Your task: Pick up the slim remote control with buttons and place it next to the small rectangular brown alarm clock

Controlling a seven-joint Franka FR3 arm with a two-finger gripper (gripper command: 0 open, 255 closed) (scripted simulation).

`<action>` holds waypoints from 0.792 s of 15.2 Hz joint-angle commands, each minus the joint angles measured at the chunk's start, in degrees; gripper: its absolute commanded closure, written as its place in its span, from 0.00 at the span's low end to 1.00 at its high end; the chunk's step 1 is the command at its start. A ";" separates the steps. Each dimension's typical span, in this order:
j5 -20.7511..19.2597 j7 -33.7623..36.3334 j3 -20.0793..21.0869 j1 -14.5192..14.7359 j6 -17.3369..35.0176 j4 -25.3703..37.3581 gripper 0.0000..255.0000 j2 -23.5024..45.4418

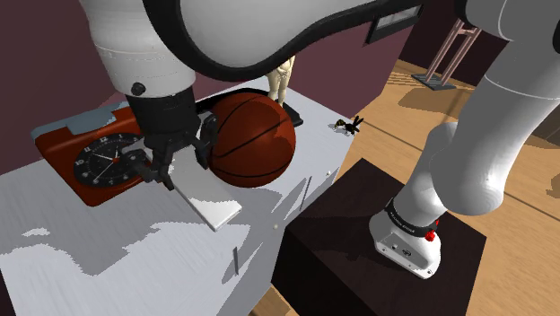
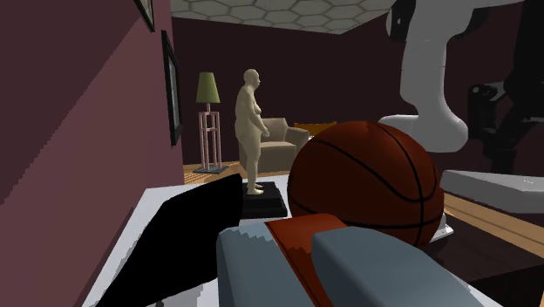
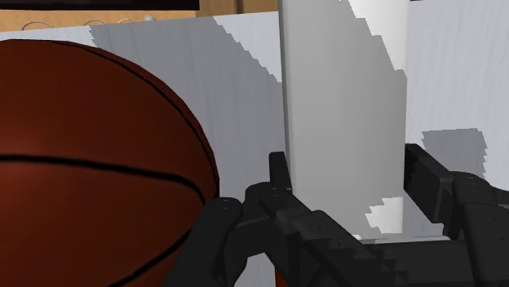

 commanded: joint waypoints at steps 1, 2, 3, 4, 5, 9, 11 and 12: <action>-0.05 0.00 -0.04 -0.04 1.67 -1.58 1.00 0.05; -0.11 0.04 -0.04 -0.03 2.42 -2.23 1.00 0.16; -0.19 0.09 -0.05 -0.03 3.16 -2.87 1.00 0.28; -0.26 0.14 -0.06 -0.02 3.90 -3.50 1.00 0.41; -0.35 0.20 -0.07 -0.01 4.64 -4.11 1.00 0.56; -0.78 0.48 -0.11 0.06 7.57 -6.42 1.00 1.28; -1.05 0.66 -0.14 0.10 9.01 -7.49 1.00 1.71; -1.19 0.75 -0.16 0.13 9.73 -8.01 1.00 1.95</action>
